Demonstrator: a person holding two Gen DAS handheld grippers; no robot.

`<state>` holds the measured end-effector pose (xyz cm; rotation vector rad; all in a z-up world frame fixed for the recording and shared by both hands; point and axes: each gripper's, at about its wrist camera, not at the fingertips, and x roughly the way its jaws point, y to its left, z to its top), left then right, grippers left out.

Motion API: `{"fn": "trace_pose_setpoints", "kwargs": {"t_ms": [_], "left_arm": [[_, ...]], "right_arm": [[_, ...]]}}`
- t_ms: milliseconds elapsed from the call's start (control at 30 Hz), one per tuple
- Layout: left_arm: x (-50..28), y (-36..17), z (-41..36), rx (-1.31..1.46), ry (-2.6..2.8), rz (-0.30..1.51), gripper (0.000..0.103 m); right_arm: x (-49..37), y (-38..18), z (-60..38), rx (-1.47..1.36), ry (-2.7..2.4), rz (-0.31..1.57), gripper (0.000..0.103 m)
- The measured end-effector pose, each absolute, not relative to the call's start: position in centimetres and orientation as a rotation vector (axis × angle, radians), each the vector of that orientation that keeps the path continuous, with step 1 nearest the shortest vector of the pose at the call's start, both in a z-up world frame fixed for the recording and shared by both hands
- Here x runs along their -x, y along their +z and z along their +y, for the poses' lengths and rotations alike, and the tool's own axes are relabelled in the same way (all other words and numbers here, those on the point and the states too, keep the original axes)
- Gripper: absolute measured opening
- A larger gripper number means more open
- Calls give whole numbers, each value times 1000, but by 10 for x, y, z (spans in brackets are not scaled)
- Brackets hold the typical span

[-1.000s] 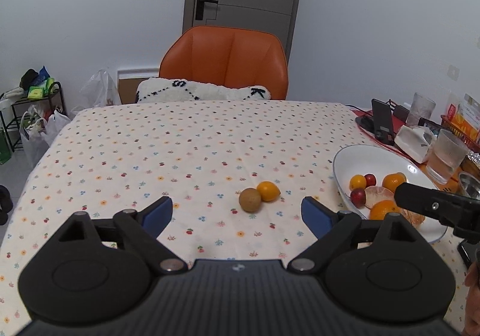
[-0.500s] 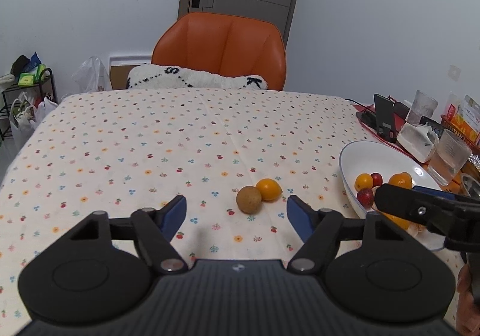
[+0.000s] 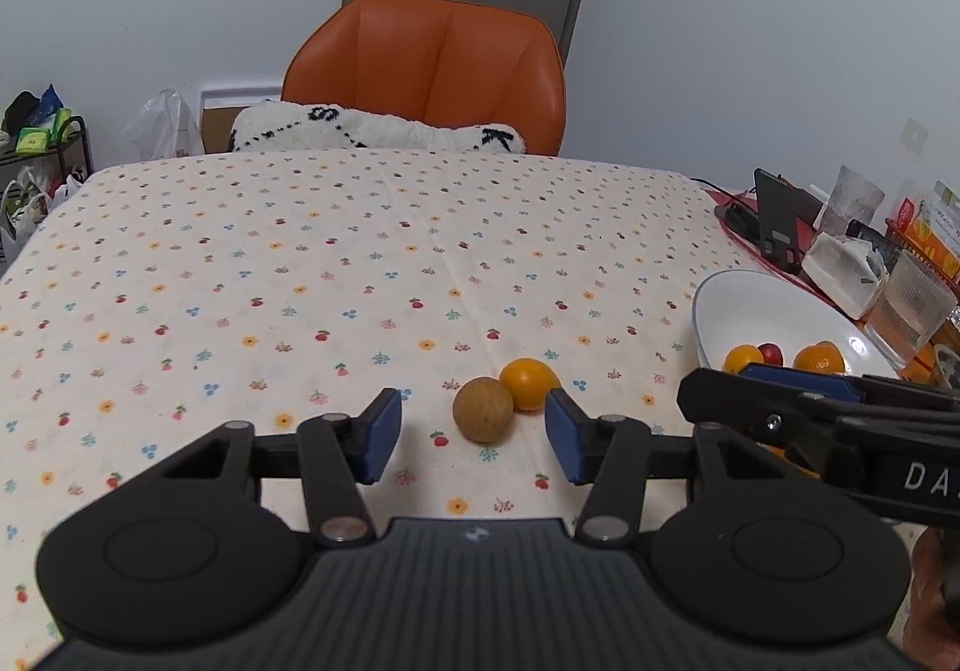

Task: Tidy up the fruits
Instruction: 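Grasp a kiwi with the left tool while the right tool grasps a kumquat, then carry the kiwi and kumquat over the white plate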

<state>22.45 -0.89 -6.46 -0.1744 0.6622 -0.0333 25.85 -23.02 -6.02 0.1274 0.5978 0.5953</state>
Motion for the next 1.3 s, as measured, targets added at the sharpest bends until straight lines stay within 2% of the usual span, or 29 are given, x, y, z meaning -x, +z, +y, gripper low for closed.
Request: {"fn": "trace_pose_setpoints", "kwargs": {"t_ms": [67, 167, 233, 533, 767, 1033, 1200, 1300], "left_arm": [[-230, -66, -10, 173, -35, 667, 45], [-234, -68, -9, 171, -38, 687, 27], [-234, -68, -6, 188, -51, 685, 20], [-230, -61, 12, 201, -16, 672, 19], [-223, -58, 29, 222, 17, 663, 13], [-219, -60, 42, 238, 39, 675, 14], [-220, -64, 42, 241, 37, 684, 19], [-224, -68, 43, 234, 56, 697, 24]], "right_arm": [[-261, -59, -228, -121, 602, 598, 50], [-264, -56, -225, -112, 611, 596, 47], [-266, -55, -222, -109, 617, 594, 46], [-274, -56, -202, -79, 656, 601, 46], [-283, -62, -176, -26, 683, 615, 46], [-290, -73, -154, 50, 681, 645, 45], [-291, -80, -147, 92, 688, 688, 23], [-289, -81, -148, 93, 691, 684, 22]]}}
